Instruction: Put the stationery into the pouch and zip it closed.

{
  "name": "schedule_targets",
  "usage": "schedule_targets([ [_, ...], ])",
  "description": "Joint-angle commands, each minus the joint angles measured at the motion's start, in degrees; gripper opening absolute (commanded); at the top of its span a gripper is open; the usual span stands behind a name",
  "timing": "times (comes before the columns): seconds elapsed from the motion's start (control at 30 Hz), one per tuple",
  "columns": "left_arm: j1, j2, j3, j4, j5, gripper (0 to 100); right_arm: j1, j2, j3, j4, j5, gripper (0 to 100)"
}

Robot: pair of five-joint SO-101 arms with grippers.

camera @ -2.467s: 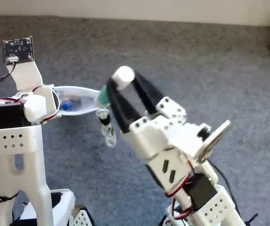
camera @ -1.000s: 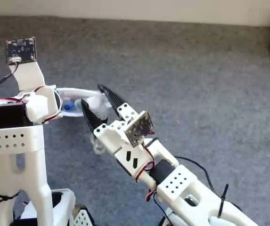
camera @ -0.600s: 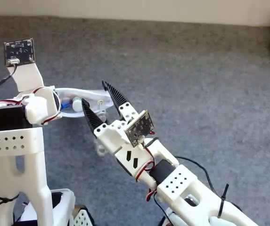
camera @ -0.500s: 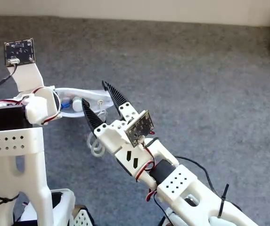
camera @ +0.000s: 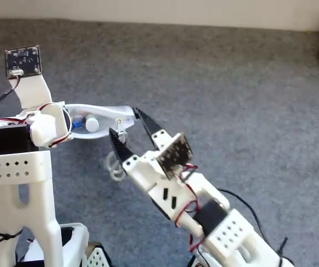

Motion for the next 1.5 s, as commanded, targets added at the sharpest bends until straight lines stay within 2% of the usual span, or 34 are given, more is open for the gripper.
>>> schedule_targets([
  [0.0, -0.57, -1.10, -0.13, -1.32, 0.09, 1, 0.66, -5.85, -0.75, 3.21, -0.97, 21.7],
  [0.13, -0.75, -1.10, -0.13, -1.32, 0.09, 1, 0.57, -5.93, -0.31, 3.65, -7.12, 21.7],
  [0.23, -0.75, -1.10, -0.13, -1.23, 0.09, 1, -1.54, -6.02, 0.31, 3.65, -8.88, 21.7],
  [0.47, -0.75, -1.01, -0.04, -1.32, 0.09, 1, -6.37, -6.02, 7.16, 3.21, -9.05, 21.7],
  [0.8, -0.75, -1.27, 0.66, -1.41, 0.09, 1, -6.20, -6.02, 8.40, 3.03, -9.05, 21.7],
  [0.93, -0.75, -1.27, 0.75, -1.41, 0.09, 1, -6.20, -5.58, 9.71, -2.33, -8.88, 21.6],
  [1.33, -0.75, -1.27, 0.84, -1.41, 0.09, 1, -4.09, 8.13, 10.95, -10.15, -8.97, 21.4],
  [1.47, -0.75, -1.27, 0.84, -1.41, 0.09, 1, -3.03, 8.04, 10.95, -10.68, -8.79, 14.7],
])
